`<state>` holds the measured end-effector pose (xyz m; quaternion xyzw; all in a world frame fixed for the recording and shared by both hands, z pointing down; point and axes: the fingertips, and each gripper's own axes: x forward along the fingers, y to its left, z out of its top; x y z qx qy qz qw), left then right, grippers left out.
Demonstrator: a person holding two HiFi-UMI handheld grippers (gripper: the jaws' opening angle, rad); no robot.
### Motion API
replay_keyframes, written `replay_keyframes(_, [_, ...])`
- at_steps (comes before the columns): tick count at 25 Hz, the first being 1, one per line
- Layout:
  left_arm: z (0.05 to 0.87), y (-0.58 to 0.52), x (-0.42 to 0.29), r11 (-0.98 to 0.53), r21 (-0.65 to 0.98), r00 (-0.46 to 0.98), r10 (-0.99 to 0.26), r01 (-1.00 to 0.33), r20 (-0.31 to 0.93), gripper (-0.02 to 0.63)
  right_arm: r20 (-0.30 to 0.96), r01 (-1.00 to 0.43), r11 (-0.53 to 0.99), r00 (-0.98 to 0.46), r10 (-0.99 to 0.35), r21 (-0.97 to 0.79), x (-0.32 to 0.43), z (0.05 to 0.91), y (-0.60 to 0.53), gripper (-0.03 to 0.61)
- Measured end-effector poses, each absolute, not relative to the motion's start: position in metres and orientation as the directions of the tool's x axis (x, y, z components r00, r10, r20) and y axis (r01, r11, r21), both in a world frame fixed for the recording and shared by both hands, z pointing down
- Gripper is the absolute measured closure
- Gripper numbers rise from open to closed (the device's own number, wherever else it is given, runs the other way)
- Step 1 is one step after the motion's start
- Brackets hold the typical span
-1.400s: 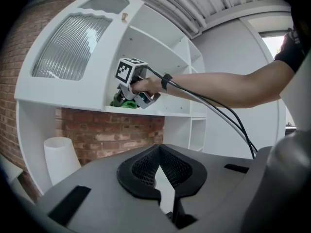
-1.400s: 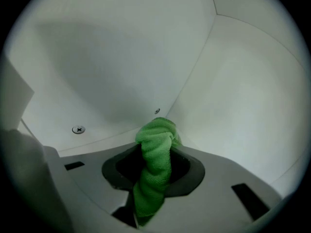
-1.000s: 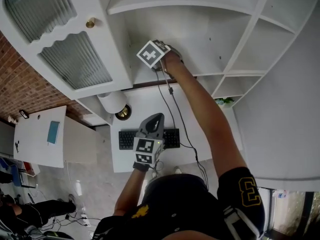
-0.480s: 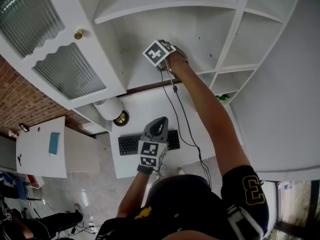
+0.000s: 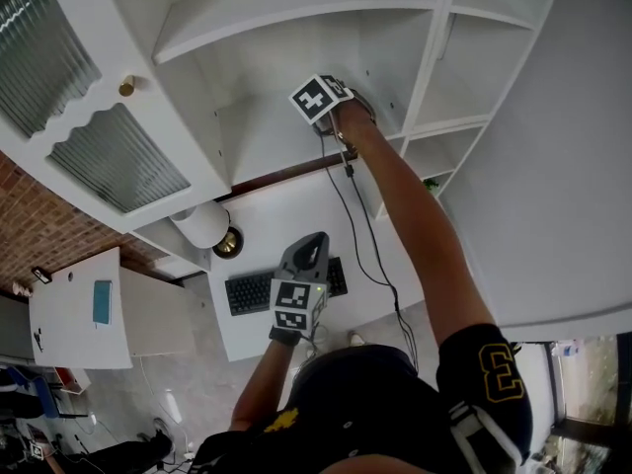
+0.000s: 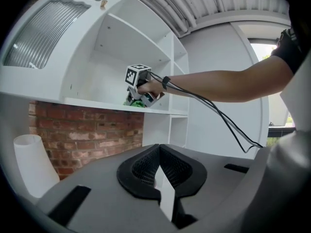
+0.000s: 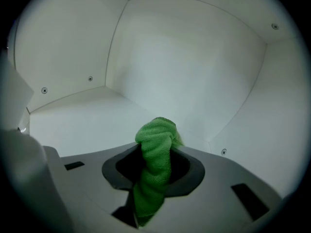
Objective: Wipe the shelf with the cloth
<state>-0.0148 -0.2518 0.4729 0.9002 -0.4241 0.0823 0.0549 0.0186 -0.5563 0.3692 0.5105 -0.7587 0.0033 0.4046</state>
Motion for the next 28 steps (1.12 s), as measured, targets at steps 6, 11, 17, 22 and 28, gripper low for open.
replay_keyframes(6, [0.468,-0.248,-0.001,-0.663,0.039,0.657,-0.73,-0.748,0.187,0.597,0.62,-0.811,0.427,-0.103,-0.778,0.4,0.053,0.369,-0.56,0.482])
replay_keyframes(11, [0.467,-0.248,0.001,-0.67,0.037,0.664,-0.724,-0.741,0.186,0.597,0.619,-0.83,0.394,-0.076,-0.782,0.395,0.068,0.369,-0.562,0.482])
replay_keyframes(17, [0.47,-0.248,-0.002,-0.667,0.041,0.661,-0.725,-0.744,0.193,0.597,0.612,-0.851,0.355,-0.051,-0.789,0.387,0.082,0.369,-0.565,0.482])
replay_keyframes(22, [0.472,-0.244,-0.006,-0.666,0.042,0.66,-0.726,-0.745,0.192,0.597,0.606,-0.871,0.316,-0.028,-0.795,0.375,0.093,0.366,-0.566,0.482])
replay_keyframes(28, [0.465,-0.258,-0.058,-0.546,0.055,0.547,-0.819,-0.836,0.174,0.597,0.597,-0.881,0.313,-0.045,-0.801,0.354,0.093,0.366,-0.57,0.482])
